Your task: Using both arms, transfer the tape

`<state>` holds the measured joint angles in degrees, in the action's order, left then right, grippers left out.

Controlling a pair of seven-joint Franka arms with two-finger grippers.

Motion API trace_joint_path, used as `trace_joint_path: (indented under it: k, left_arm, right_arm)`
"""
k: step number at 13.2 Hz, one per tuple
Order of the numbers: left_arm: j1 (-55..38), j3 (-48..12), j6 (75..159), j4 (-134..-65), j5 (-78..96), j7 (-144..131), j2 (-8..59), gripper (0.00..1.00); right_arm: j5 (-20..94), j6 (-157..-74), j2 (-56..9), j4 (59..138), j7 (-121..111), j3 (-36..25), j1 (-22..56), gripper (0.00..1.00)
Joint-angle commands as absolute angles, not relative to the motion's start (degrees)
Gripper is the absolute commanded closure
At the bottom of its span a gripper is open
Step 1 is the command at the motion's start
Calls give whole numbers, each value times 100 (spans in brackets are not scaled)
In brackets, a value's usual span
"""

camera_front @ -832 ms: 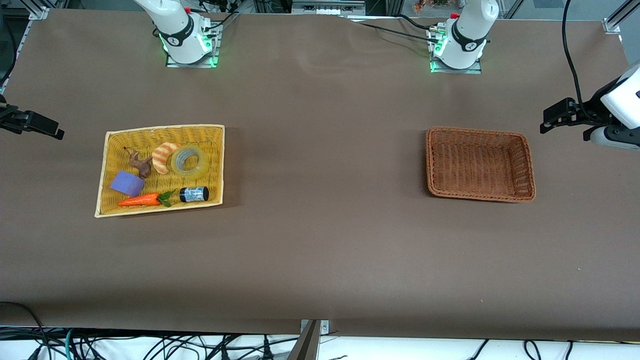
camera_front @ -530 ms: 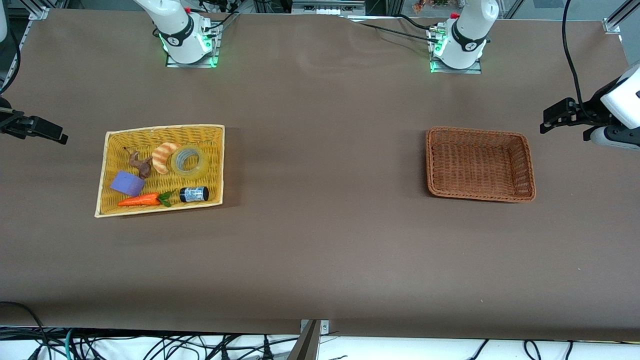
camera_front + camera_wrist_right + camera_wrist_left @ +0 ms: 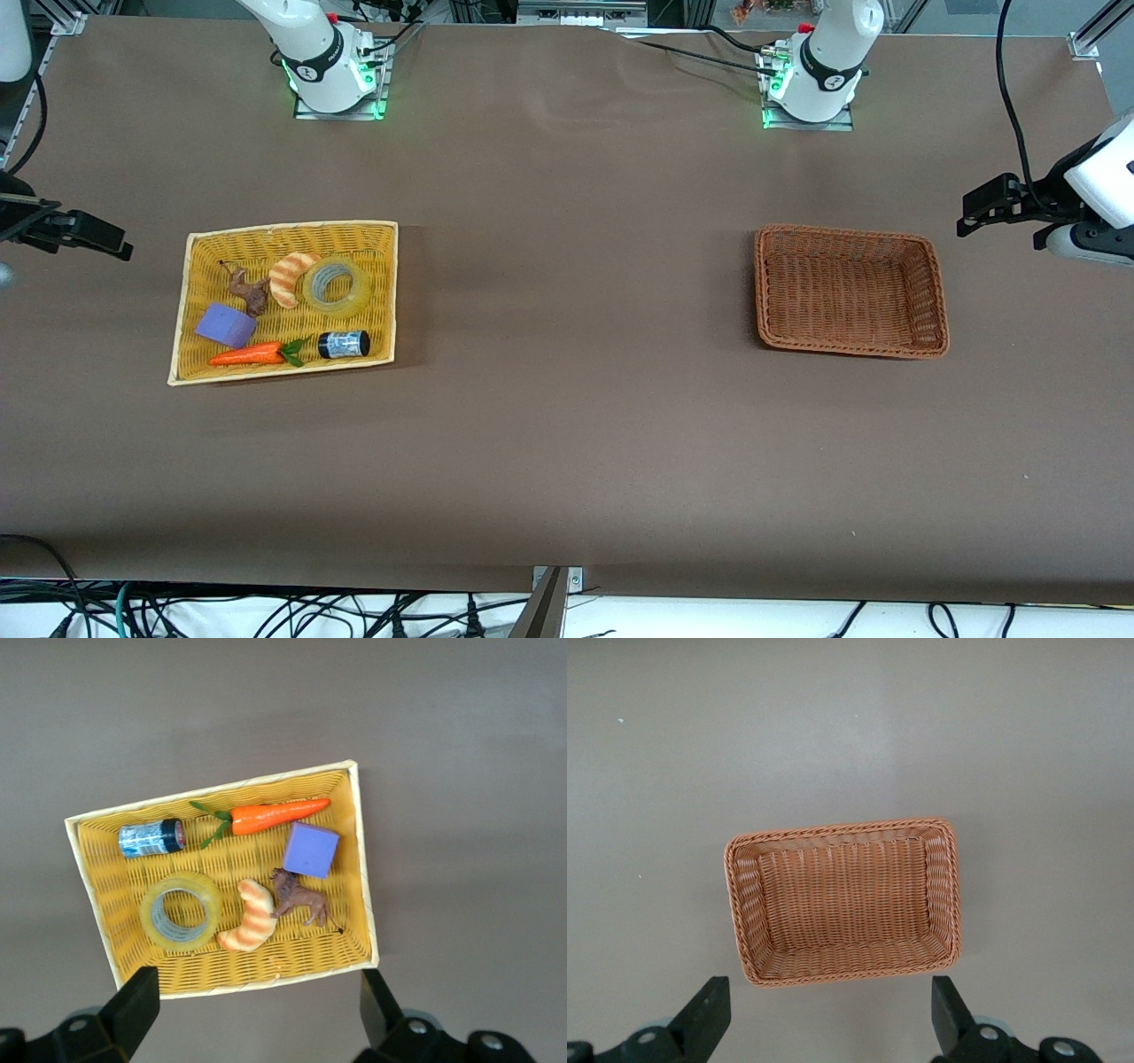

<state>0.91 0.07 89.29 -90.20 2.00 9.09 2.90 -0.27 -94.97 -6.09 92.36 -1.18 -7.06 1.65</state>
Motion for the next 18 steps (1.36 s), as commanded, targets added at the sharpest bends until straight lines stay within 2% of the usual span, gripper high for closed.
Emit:
trace_joint_path:
  k: [1, 18]
  left_arm:
    - [79, 9, 8912, -8903, 88, 888, 343, 0]
    - [18, 0, 8921, -8903, 79, 888, 343, 0]
  right_arm:
    - [-70, -9518, -659, 9193, -132, -686, 237, 0]
    - [-62, -9457, -615, 9185, -88, -606, 554, 0]
